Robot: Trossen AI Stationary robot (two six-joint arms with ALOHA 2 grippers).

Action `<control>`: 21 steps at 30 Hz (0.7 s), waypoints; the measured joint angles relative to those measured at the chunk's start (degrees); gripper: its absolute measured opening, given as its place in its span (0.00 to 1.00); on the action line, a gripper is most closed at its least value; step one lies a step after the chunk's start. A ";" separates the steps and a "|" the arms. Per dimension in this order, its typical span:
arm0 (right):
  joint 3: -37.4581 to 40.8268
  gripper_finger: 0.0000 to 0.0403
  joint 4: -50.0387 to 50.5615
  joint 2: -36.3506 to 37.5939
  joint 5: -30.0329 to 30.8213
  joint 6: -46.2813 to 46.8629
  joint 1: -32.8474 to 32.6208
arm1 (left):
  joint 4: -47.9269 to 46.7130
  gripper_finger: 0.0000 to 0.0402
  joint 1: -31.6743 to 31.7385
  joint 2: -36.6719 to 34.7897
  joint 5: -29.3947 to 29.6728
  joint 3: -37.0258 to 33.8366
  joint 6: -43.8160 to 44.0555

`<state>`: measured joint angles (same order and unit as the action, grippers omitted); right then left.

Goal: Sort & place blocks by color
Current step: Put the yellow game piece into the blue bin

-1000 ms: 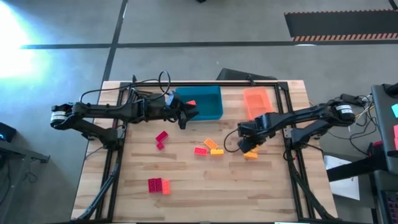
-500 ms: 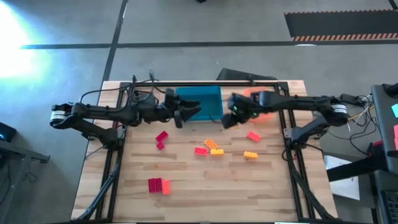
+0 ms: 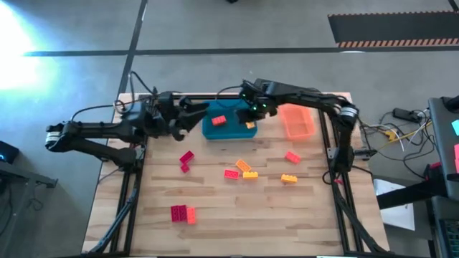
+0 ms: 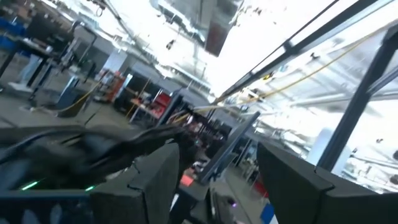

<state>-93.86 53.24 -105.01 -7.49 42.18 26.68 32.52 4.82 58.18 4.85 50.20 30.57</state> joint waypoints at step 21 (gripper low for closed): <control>-32.40 0.24 10.39 -29.10 -0.46 -8.77 4.02 | -0.08 0.50 -0.04 -4.60 -0.10 -1.14 0.50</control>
<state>-126.25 63.63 -134.11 -7.95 33.41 30.70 32.45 4.78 53.58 4.75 49.06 31.07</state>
